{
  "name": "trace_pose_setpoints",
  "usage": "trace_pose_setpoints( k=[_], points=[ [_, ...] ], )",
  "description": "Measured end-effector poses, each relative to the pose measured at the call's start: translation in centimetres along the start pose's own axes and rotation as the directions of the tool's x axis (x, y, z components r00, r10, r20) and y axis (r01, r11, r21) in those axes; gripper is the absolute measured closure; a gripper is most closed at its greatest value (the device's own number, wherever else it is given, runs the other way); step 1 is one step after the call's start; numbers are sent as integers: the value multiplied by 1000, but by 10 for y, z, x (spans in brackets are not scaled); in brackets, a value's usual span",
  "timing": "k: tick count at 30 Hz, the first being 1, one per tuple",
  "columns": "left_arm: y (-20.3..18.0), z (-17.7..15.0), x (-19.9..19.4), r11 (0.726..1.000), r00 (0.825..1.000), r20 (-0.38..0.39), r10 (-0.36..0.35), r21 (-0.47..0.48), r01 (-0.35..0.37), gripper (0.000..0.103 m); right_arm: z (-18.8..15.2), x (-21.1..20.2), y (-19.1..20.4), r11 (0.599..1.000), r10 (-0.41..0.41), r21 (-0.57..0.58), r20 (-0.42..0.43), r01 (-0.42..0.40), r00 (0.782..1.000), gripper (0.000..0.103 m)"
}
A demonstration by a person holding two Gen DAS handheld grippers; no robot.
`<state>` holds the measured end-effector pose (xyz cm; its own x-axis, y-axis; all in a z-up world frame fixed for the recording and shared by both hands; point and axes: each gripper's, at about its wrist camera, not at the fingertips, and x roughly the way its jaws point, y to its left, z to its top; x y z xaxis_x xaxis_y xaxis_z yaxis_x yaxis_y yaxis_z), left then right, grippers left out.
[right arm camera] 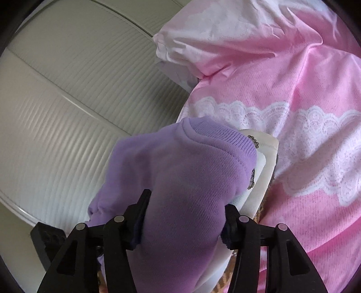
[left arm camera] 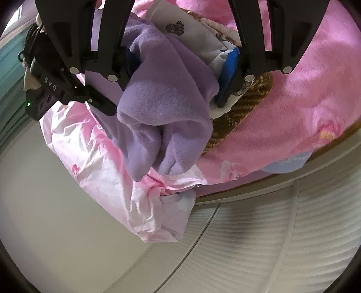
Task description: Fold small clothes
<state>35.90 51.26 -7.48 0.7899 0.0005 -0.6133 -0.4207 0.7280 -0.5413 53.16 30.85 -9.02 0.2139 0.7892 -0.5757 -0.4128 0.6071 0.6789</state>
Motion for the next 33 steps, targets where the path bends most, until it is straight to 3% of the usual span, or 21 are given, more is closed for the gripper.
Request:
trace_pose_setpoints(
  k=[5, 9, 16, 22, 28, 33],
  points=[
    [-13, 1, -28, 1000, 1000, 25, -1, 14, 1, 37, 6, -14, 17, 994, -69, -85, 24, 71, 997, 32],
    [-23, 0, -48, 999, 999, 40, 14, 40, -16, 36, 1, -36, 12, 992, -106, -63, 45, 109, 993, 31],
    [-43, -11, -88, 988, 991, 96, 89, 116, -100, 35, -14, -98, 30, 963, -189, -162, 157, 214, 969, 31],
    [-72, -43, -129, 969, 985, 135, 111, 203, -137, 32, -48, -152, 63, 900, -262, -279, 265, 334, 928, 31],
    [-107, -100, -186, 951, 982, 165, 87, 281, -131, 31, -111, -228, 76, 858, -296, -310, 354, 410, 887, 31],
    [-136, -153, -223, 931, 989, 140, 51, 352, -97, 25, -172, -302, 65, 812, -363, -287, 433, 508, 825, 28]
  ],
)
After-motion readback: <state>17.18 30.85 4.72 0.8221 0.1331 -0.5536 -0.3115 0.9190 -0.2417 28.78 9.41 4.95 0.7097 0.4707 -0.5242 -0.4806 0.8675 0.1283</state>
